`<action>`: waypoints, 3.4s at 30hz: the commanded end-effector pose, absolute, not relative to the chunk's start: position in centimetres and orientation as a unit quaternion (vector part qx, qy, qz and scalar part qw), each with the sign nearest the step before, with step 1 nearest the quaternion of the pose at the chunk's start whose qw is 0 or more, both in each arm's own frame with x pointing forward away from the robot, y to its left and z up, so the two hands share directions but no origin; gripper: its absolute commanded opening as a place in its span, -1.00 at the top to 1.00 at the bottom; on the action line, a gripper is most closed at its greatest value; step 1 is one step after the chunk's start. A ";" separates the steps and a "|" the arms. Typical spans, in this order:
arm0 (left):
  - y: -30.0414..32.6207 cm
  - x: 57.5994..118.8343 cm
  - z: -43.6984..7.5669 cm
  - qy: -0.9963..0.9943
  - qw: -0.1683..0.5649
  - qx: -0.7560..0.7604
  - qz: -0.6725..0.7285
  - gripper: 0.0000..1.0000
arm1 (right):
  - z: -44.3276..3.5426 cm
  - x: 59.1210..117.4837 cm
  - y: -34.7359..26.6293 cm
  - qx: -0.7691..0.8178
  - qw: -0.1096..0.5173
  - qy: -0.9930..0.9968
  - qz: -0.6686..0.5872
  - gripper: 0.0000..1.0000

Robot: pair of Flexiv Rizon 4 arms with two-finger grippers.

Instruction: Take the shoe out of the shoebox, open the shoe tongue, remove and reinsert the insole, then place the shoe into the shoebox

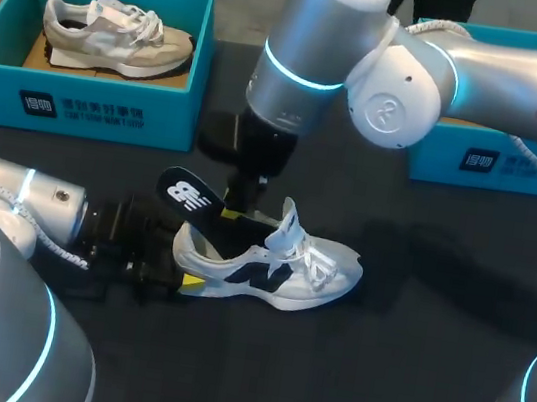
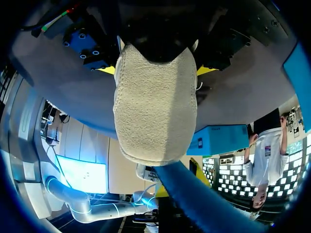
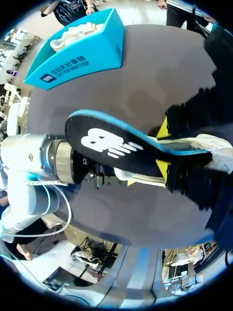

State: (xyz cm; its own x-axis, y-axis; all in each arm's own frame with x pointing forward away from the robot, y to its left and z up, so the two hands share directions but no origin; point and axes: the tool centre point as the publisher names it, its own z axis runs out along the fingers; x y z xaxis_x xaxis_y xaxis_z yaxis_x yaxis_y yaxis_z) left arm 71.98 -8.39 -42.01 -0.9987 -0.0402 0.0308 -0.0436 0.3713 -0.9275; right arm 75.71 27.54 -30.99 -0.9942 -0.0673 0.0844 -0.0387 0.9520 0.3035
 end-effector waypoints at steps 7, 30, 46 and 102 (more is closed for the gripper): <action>-8.5 71.9 -42.3 -0.828 0.000 0.026 0.560 1.00 | -30.3 75.6 27.2 -0.020 0.083 -0.967 -0.240 -0.04; -8.5 71.9 -42.3 -0.828 0.000 0.026 0.560 1.00 | -30.7 75.1 29.2 -0.105 0.156 -0.930 -0.317 0.05; -8.5 71.9 -42.3 -0.828 0.000 0.026 0.560 1.00 | -32.2 74.8 29.7 -0.123 0.167 -0.920 -0.331 0.25; -8.5 71.9 -42.3 -0.828 0.000 0.026 0.560 1.00 | -25.9 77.2 31.2 -0.113 0.081 -0.889 -0.436 1.00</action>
